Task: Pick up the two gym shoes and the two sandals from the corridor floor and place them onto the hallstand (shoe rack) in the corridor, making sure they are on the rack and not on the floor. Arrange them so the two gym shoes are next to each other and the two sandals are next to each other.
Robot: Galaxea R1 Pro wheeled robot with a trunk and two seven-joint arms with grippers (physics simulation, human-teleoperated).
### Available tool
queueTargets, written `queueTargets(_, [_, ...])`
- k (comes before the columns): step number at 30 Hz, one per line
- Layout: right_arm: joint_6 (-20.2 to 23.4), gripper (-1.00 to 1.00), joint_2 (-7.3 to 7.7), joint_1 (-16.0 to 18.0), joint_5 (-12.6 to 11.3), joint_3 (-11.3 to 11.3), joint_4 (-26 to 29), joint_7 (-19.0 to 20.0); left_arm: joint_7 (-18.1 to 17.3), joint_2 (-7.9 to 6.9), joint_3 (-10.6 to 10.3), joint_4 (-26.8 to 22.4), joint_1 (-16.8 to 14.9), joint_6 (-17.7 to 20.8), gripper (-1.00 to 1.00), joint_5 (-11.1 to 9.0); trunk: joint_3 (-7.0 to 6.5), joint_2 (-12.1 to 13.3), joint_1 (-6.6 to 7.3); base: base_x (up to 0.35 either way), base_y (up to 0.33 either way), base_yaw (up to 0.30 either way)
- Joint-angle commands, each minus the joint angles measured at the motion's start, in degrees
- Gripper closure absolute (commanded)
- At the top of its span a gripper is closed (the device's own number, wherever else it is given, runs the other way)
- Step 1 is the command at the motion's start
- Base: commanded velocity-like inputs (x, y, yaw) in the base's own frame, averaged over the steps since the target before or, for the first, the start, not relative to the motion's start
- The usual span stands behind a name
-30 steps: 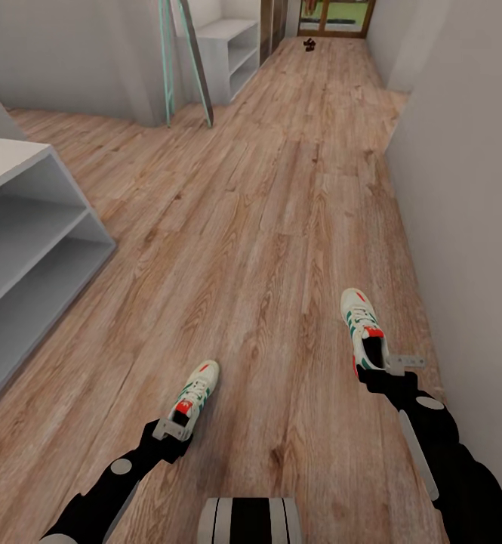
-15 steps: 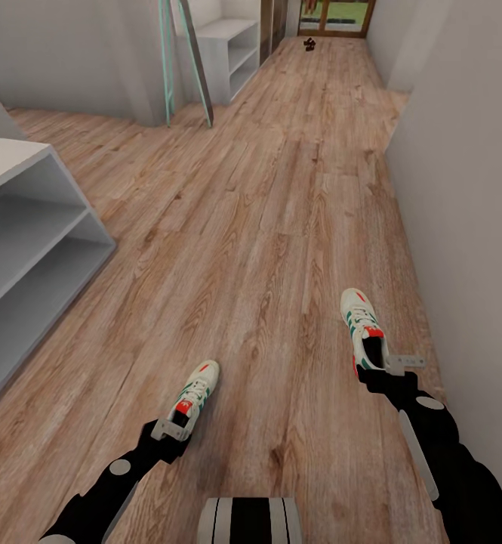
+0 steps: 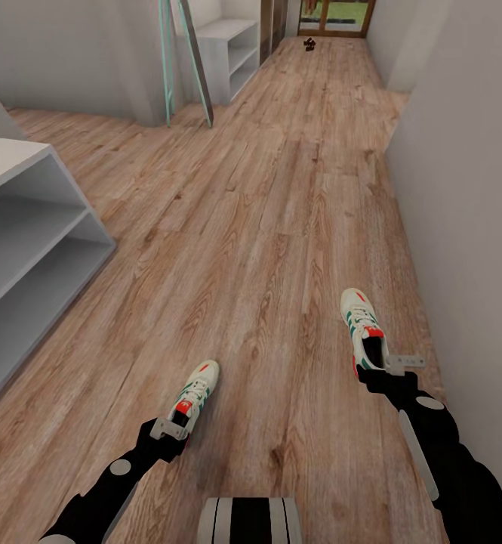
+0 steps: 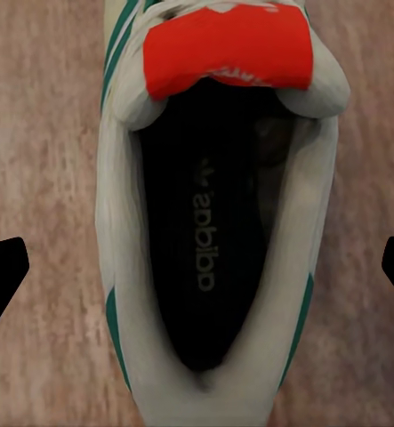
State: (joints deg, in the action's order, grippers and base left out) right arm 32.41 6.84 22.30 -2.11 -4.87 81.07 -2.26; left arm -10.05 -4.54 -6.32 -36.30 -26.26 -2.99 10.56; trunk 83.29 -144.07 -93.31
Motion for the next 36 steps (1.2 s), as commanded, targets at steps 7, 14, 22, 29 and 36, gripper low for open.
queueTargets(7, [0.29, 1.0, 0.02, 0.02, -0.26, 0.05, 0.05, -0.2, 0.03, -0.03, -0.1, 0.0, -0.02, -0.26, -1.0, 0.6, 0.79, -0.05, -0.07, 0.0, 0.0, 0.0])
queueTargets(14, [0.29, 1.0, 0.02, 0.02, -0.26, 0.04, 0.05, -0.2, 0.03, -0.03, -0.1, 0.0, -0.02, -0.26, -1.0, 0.6, 1.12, -0.05, -0.07, 0.0, 0.0, 0.0])
queueTargets(22, [0.29, 1.0, 0.02, 0.02, -0.26, 0.04, 0.05, -0.2, 0.03, -0.03, -0.02, 0.0, -0.02, -0.26, -1.0, 0.6, 1.61, -0.08, -0.12, 0.0, 0.0, 0.0])
queueTargets(29, [0.29, 1.0, 0.02, 0.02, -0.26, 0.04, 0.04, -0.2, 0.03, -0.03, -0.01, 0.0, -0.02, -0.26, -1.0, 0.6, 2.64, -0.12, -0.2, 0.0, 0.0, 0.0])
queueTargets(36, [0.29, 1.0, 0.02, 0.02, -0.26, 0.04, 0.05, -0.2, 0.03, -0.03, 0.02, -0.03, -0.02, -0.26, -1.0, 0.6, 3.18, -0.13, -0.22, 0.0, 0.0, 0.0])
